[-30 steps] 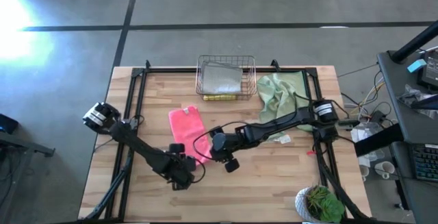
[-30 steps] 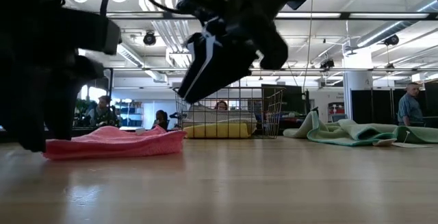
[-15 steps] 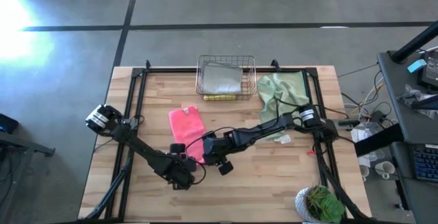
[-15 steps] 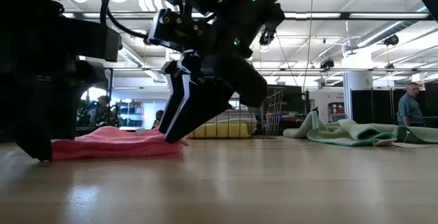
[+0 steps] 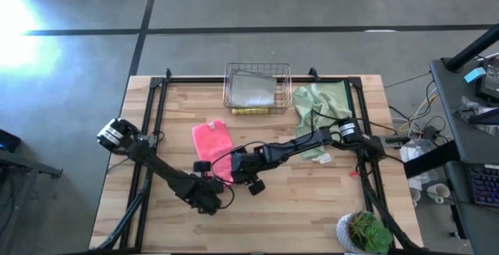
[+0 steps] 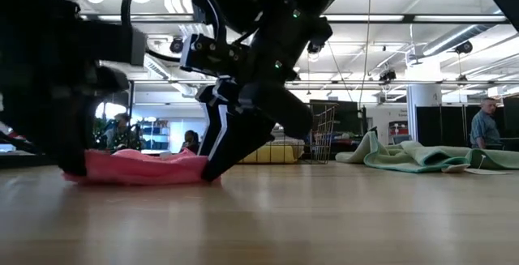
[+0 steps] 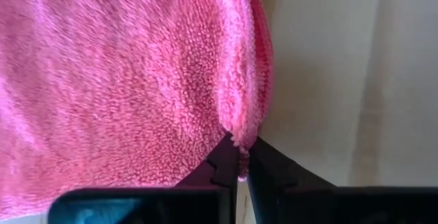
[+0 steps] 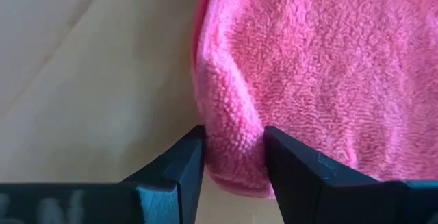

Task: Fold microfiber towels
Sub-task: Fold the pink towel

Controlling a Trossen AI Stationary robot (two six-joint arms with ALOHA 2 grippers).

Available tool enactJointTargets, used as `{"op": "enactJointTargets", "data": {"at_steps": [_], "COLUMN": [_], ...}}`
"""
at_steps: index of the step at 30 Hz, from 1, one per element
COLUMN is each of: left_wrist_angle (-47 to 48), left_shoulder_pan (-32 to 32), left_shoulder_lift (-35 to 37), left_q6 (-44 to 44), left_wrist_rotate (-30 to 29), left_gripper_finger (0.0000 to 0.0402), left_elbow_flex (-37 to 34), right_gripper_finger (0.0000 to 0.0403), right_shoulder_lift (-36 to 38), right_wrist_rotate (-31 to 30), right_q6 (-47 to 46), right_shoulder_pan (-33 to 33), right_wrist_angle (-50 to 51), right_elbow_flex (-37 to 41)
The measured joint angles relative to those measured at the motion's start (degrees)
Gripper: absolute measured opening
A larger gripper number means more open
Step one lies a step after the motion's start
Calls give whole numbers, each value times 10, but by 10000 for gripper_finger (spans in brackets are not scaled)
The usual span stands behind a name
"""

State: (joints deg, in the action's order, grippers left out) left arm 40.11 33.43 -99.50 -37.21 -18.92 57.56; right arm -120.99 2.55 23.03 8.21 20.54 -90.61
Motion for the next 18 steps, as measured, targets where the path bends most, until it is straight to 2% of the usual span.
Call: {"op": "enactJointTargets", "data": {"at_steps": [9, 12, 17, 18], "left_wrist_angle": [-3, -1, -1, -1], "left_shoulder_pan": [-1, -1, -4, -5], "left_shoulder_lift": [49, 54, 56, 56], "left_q6": [-15, -15, -15, -15], "left_wrist_rotate": [-1, -1, 9, 9], "left_gripper_finger": [7, 7, 8, 8], "left_elbow_flex": [1, 1, 1, 1], "right_gripper_finger": [127, 99, 22, 17], "right_shoulder_lift": [-2, -3, -3, -3], "right_wrist_rotate": [8, 6, 11, 12], "right_q6": [-1, -9, -32, -42], "right_shoulder_pan": [0, 0, 0, 0], "right_wrist_angle": [2, 4, 18, 35], "right_elbow_flex": [0, 0, -4, -11]}}
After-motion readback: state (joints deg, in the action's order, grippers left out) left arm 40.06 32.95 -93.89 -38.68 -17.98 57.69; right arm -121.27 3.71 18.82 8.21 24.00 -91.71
